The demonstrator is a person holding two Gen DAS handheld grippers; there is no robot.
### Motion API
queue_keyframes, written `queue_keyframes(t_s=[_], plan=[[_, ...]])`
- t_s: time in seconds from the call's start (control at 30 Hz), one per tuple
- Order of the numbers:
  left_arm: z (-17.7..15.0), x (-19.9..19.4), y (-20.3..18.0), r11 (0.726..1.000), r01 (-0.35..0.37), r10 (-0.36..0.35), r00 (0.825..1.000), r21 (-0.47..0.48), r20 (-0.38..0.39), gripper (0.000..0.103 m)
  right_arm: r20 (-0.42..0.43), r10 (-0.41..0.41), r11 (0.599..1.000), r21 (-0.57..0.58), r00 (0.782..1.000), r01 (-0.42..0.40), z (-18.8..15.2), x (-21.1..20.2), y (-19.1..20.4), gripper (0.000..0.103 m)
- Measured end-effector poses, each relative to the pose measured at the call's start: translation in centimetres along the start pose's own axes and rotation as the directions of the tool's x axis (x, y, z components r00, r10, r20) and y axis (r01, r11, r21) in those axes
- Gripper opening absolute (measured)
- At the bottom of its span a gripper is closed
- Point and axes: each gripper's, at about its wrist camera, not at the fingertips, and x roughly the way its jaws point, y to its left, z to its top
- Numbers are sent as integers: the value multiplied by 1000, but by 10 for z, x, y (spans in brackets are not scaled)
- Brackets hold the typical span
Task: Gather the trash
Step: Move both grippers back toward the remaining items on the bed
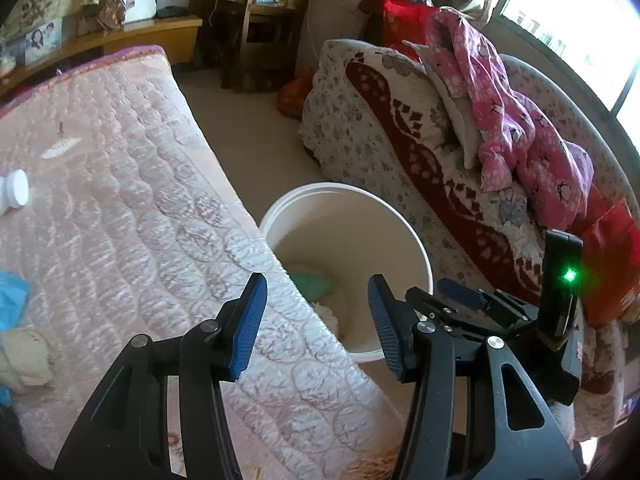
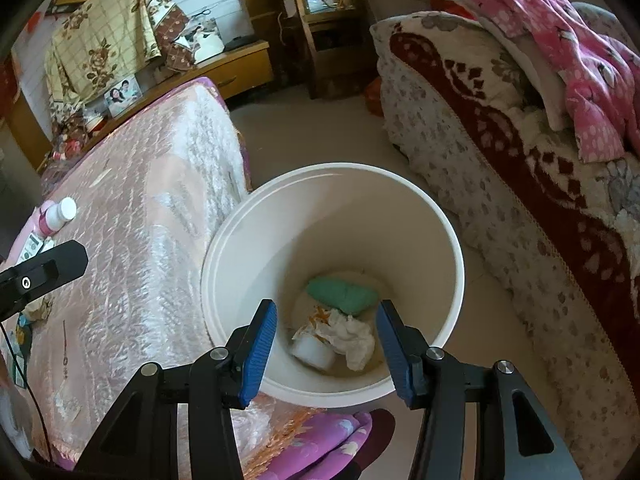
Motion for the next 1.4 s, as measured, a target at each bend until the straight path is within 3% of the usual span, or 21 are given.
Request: queue_keyframes(t_s=[0.3, 0.43, 0.57, 0.97, 1.17, 1.4], plan=[[-13, -34, 9, 996, -82, 80, 995, 26, 60, 51, 42, -3, 998, -64, 999, 6, 7, -26, 28, 51], [-19, -49, 16, 994, -103, 101, 992, 26, 72, 51, 69, 11, 995, -97, 998, -4, 11, -42, 48, 60], [-30, -65, 29, 993, -117, 116, 990, 12, 78, 51, 94, 43, 989, -144, 995, -29, 16, -57, 76, 60], [-79, -104, 90, 982, -167, 171, 985, -88, 32, 51, 60, 157, 952, -276, 986, -135, 4, -63, 162, 61], [-98, -116, 136, 961, -214, 220, 975, -176, 14, 51, 22, 196, 928, -326, 980, -178, -4, -55, 197, 61], [-133, -138, 179, 942, -231, 227, 973, -245, -45, 51, 1, 215, 907, -371, 977, -199, -11, -54, 225, 62]])
